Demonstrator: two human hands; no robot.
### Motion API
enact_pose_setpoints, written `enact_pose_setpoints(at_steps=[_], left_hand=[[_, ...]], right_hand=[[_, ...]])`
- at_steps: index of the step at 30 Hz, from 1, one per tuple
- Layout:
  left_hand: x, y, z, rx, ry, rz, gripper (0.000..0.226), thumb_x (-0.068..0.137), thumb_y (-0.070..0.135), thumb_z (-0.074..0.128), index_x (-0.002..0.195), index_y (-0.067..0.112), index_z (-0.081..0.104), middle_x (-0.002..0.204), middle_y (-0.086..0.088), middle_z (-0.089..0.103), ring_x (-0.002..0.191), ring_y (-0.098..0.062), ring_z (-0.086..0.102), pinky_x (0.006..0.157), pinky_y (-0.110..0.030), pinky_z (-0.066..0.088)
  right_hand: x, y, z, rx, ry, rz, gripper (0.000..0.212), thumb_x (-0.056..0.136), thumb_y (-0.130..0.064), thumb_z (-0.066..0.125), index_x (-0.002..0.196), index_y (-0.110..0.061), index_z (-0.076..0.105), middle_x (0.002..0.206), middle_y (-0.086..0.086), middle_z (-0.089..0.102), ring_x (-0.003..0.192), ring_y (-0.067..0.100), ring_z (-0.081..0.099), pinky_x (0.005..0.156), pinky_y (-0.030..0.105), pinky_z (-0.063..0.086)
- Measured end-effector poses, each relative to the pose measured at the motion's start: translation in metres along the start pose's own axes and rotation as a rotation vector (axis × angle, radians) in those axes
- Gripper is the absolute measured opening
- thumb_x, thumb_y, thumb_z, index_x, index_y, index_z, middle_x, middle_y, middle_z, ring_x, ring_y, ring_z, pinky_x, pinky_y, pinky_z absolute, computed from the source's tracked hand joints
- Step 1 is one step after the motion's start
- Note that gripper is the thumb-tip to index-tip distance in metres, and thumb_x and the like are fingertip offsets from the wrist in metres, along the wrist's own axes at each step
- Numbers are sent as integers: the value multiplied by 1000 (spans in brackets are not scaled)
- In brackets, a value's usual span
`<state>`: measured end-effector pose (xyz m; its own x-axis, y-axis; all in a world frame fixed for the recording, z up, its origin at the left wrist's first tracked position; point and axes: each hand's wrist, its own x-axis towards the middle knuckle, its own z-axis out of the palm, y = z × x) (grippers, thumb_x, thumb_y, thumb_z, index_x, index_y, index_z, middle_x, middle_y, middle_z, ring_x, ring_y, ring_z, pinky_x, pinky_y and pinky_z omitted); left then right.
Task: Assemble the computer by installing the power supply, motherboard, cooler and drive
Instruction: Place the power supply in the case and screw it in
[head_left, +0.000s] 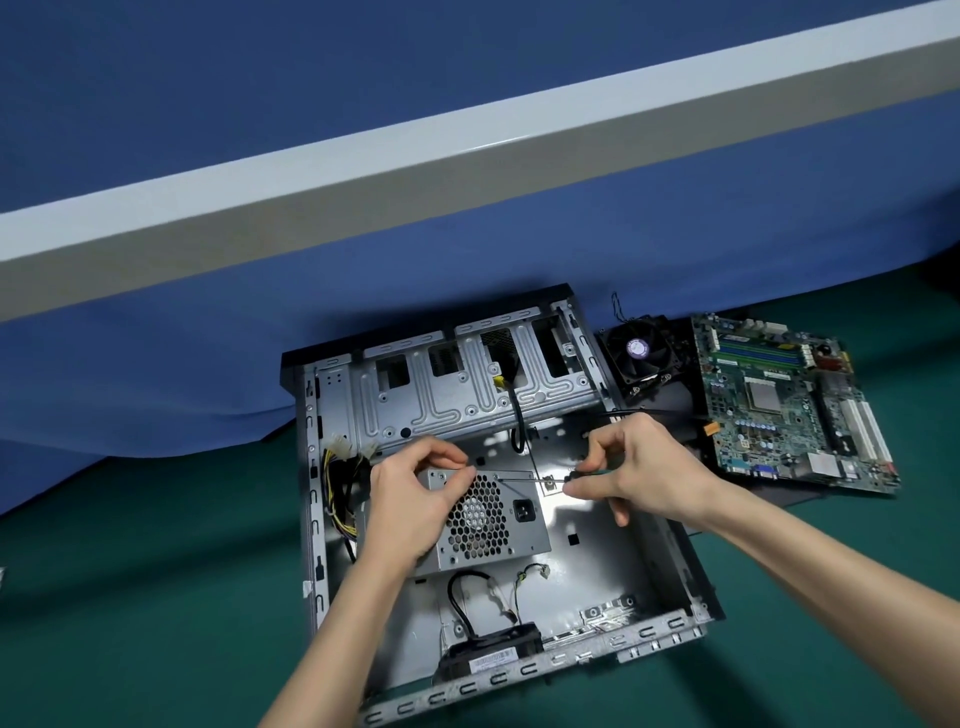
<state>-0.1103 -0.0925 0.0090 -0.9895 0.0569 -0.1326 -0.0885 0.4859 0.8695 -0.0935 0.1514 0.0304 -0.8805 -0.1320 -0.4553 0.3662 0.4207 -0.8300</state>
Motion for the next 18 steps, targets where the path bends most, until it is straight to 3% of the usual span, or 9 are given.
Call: enact_pose_setpoints(at_steps=[3, 9, 16, 18], left_hand=[[0, -1, -1, 10, -5, -9, 16, 73, 12, 80, 76, 24, 69, 76, 18, 68, 76, 1, 63, 74, -10, 46], [0, -1, -1, 9, -6, -5, 16, 73, 13, 80, 76, 24, 70, 75, 19, 68, 76, 2, 63, 73, -6, 44], [0, -1, -2, 2, -3, 5, 16, 73, 11, 79, 75, 24, 69, 74, 20, 67, 74, 3, 63, 71, -3, 42], [0, 0, -3, 0, -7, 2, 17, 74, 11, 79, 76, 24, 70, 75, 19, 68, 75, 2, 63, 73, -7, 44]], right_hand=[[-1, 1, 1, 11, 1, -2, 36, 73, -14, 84, 66, 4, 54, 56, 1, 65, 37, 21, 56, 45, 14, 39], [-2, -1, -2, 7, 18, -5, 38, 73, -16, 84, 70, 8, 55, 69, 17, 68, 37, 20, 56, 47, 18, 42], [1, 3, 2, -34, 22, -27, 38, 73, -17, 84, 67, 5, 54, 55, 0, 63, 38, 24, 58, 50, 16, 42], [0, 2, 2, -87, 23, -50, 36, 74, -18, 84, 66, 2, 55, 55, 2, 65, 39, 26, 59, 51, 20, 45]])
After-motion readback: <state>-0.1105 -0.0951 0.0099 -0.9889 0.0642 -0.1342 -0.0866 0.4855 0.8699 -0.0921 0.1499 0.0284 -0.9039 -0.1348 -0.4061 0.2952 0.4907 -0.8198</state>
